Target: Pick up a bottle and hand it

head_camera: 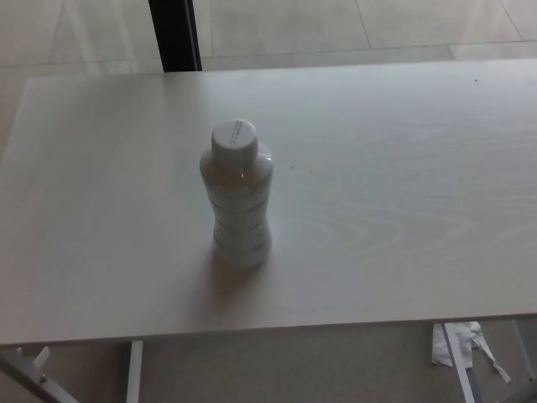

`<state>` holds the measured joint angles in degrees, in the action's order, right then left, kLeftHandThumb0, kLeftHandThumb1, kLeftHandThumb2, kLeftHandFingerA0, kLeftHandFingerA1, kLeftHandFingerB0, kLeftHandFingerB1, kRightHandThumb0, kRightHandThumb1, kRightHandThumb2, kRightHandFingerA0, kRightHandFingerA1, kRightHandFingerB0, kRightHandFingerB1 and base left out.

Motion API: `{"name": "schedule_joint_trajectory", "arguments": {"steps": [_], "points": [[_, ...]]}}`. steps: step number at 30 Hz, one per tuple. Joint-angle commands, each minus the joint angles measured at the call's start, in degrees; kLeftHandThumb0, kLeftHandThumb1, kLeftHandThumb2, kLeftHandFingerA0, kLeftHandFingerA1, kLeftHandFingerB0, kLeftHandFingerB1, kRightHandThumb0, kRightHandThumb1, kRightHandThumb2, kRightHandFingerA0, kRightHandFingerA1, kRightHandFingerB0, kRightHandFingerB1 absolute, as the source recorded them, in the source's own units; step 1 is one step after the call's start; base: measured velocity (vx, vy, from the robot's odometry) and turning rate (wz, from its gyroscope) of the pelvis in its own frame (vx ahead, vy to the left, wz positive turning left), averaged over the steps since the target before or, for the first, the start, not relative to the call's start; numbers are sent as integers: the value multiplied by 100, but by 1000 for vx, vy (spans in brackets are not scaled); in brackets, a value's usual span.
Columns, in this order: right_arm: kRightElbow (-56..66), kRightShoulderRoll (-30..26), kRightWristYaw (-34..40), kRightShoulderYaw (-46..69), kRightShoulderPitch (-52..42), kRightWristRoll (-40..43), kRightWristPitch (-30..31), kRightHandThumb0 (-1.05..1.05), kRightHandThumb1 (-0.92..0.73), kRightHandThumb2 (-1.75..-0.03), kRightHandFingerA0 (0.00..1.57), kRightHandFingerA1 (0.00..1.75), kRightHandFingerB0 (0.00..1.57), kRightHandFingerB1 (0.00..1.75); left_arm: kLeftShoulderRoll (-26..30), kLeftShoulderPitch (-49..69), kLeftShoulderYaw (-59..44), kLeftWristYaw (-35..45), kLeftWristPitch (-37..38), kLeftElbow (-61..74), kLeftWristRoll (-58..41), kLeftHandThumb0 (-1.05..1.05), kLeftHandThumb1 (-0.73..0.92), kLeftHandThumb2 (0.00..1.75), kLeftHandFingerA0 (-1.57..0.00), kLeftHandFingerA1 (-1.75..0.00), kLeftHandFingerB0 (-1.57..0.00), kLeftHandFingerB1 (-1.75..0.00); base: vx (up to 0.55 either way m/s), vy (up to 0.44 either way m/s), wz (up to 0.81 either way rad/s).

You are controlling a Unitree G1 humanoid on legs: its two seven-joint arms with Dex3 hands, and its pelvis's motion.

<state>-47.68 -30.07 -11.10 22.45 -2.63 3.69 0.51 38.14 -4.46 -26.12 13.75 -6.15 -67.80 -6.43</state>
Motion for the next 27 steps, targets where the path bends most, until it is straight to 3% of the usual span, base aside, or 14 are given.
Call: {"name": "schedule_joint_trajectory", "arguments": {"steps": [1,2,6,7,9,10,12,13,14,17,18,20,26,27], "points": [[-51,-89,-205,17,69,182,48,-67,-54,-57,87,133,27,46,121,-206,-117,-154,349,28,-184,-73,46,85,-4,-54,-4,-25,0,0,0],[-54,-90,-225,26,78,206,80,-67,-53,-57,88,136,26,46,150,-321,-59,-181,421,148,-134,-78,62,60,-15,-57,0,-27,0,0,0],[-135,-46,-197,-12,148,204,11,-76,-45,-81,89,115,24,52,192,-1307,337,-255,497,625,112,-94,42,82,-2,-48,0,-19,-3,0,2],[-134,-48,-197,-19,144,200,-4,-70,-41,-82,89,110,23,53,185,-1486,592,-216,523,863,293,-101,58,67,0,-59,0,-21,0,0,0],[-15,-32,-209,-3,104,237,62,-78,-45,-82,91,114,23,53,127,-1793,833,-119,581,1037,350,-105,53,68,0,-83,0,-74,0,0,0],[17,-17,-233,6,95,263,77,-69,-52,-57,93,131,25,47,82,-1957,989,-58,642,1202,399,-68,-21,77,-7,-80,-11,-81,0,0,0],[8,-5,-221,-21,115,243,56,-70,-52,-57,90,134,27,48,-24,-2151,1171,251,690,1720,288,-65,-21,74,-5,-77,0,-71,0,0,0],[-62,1,-223,-26,149,238,15,-74,-42,-81,97,129,25,55,-91,-2146,1293,442,598,2283,207,-105,54,65,0,-82,0,-53,0,0,0],[-100,2,-224,-22,177,244,27,-72,-42,-80,94,132,25,54,-141,-2074,1420,561,385,2883,158,-105,36,85,0,-40,0,-22,0,0,0],[-130,6,-201,-47,240,216,54,-72,-42,-80,97,130,25,54,-228,-1806,1706,799,-224,4367,12,-95,51,57,0,-23,0,-28,0,0,0],[-139,7,-194,-60,249,200,39,-73,-43,-81,92,129,25,54,-269,-1704,1821,866,-391,4828,-29,-77,38,89,0,-30,0,-15,0,0,0],[-142,-1,-211,-63,254,196,24,-71,-52,-57,87,134,28,48,-325,-1569,2118,1066,-578,5476,-26,-81,44,90,0,-25,-9,-7,0,0,0],[-83,-10,-211,-24,270,234,89,-70,-52,-57,91,132,28,48,-662,-1447,2766,1247,-865,6453,-80,-78,43,89,-1,-26,-9,-9,0,0,0],[-72,-10,-212,-27,268,231,91,-71,-51,-57,92,133,29,49,-736,-1406,2895,1298,-969,6600,-126,-85,50,59,0,-35,-1,-29,0,0,0]]}}
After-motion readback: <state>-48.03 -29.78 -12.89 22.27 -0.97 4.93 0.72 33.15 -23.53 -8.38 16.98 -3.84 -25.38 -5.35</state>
